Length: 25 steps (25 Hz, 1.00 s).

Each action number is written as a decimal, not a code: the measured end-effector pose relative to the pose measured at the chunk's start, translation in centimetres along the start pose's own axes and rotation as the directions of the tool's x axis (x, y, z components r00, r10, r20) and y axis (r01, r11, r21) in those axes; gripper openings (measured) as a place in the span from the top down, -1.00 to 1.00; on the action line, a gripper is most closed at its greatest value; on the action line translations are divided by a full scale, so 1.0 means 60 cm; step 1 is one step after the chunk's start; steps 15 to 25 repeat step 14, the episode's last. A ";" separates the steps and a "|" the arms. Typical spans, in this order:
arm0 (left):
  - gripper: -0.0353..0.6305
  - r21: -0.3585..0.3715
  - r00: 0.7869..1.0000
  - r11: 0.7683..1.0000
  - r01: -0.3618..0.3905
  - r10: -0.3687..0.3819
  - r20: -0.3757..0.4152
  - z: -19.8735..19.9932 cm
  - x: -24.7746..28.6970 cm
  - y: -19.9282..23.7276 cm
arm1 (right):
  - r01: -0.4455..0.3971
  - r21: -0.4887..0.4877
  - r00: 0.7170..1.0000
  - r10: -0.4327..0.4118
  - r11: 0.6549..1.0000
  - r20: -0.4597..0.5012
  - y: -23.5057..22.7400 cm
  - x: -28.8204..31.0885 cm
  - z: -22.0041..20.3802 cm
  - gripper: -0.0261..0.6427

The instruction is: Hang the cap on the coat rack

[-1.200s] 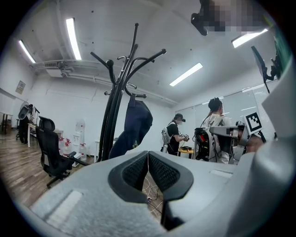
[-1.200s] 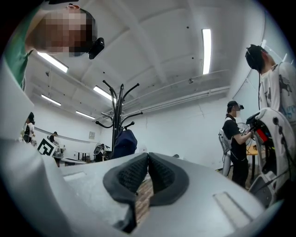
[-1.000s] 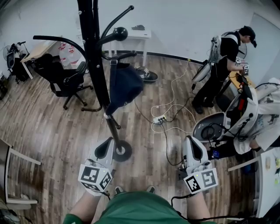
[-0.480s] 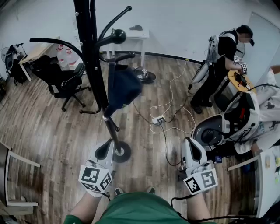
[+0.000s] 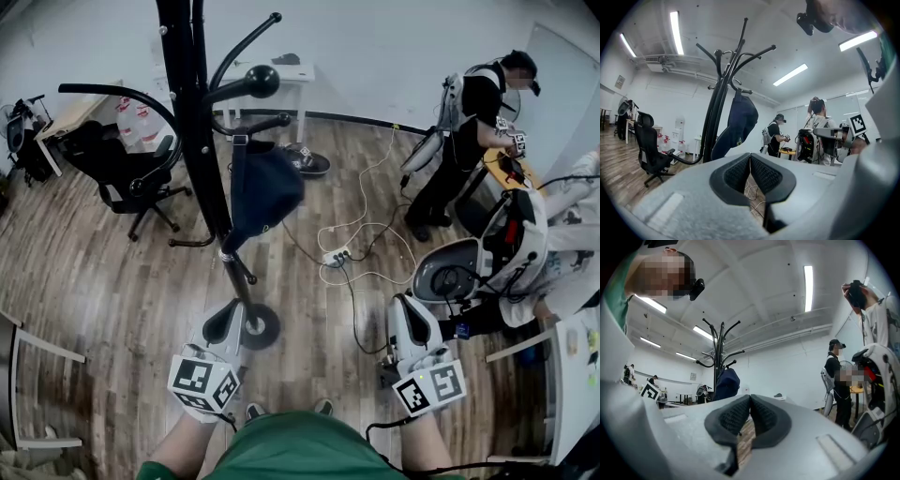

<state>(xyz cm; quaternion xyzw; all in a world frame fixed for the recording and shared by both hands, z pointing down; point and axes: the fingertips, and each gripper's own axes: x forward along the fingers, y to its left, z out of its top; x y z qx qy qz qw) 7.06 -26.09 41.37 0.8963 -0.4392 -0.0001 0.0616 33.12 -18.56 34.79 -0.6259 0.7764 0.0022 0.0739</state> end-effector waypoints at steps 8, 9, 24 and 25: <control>0.86 -0.010 1.000 1.000 0.012 -0.012 -0.012 -0.007 -0.005 0.024 | 0.009 0.005 1.000 -0.009 1.000 -0.013 0.020 0.010 -0.010 0.91; 0.86 -0.010 1.000 1.000 0.014 -0.014 -0.011 -0.006 -0.006 0.028 | 0.011 0.006 1.000 -0.011 1.000 -0.014 0.022 0.012 -0.012 0.91; 0.86 -0.007 1.000 1.000 0.018 -0.018 -0.013 -0.005 -0.016 0.046 | 0.017 0.010 1.000 -0.016 1.000 -0.013 0.040 0.017 -0.016 0.91; 0.86 -0.007 1.000 1.000 0.018 -0.018 -0.013 -0.005 -0.016 0.046 | 0.017 0.010 1.000 -0.016 1.000 -0.013 0.040 0.017 -0.016 0.91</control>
